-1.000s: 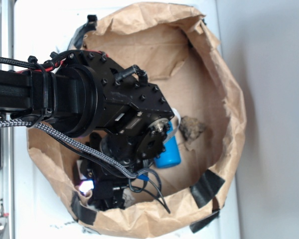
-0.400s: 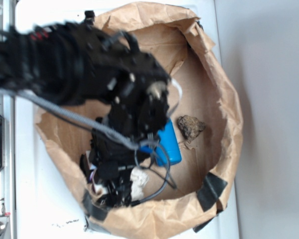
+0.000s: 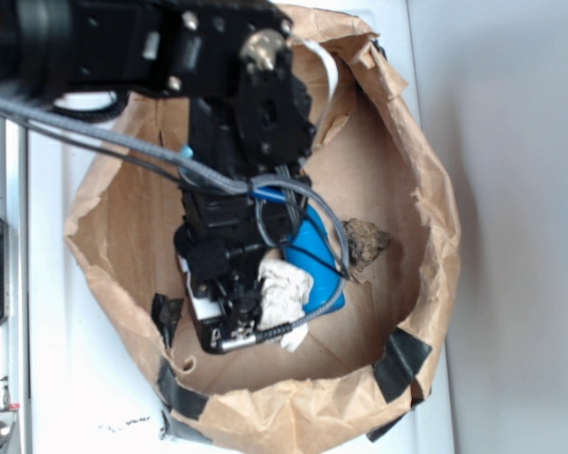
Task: Grab the white paper.
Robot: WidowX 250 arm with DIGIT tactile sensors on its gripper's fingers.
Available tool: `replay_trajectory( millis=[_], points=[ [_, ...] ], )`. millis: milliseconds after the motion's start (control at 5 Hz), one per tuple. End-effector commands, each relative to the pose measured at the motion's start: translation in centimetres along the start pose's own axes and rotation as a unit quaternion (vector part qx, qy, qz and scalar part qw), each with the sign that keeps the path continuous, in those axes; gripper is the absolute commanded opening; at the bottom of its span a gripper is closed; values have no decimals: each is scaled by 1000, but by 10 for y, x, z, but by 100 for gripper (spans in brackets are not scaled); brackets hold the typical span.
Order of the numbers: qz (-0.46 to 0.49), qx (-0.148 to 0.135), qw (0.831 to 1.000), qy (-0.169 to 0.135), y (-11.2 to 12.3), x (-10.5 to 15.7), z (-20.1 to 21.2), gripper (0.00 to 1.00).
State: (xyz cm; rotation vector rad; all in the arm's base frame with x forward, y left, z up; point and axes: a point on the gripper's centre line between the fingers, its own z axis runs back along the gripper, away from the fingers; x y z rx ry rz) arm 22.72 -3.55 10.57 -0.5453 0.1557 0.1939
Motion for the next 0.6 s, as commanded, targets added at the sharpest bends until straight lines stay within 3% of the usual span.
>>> replay_trajectory(
  millis=[0,200,400],
  points=[
    [169,125,958,-193,14,-5,63,0],
    [203,176,932,-244,14,0,75,0],
    [236,211,923,-220,16,9,79,0]
  ],
)
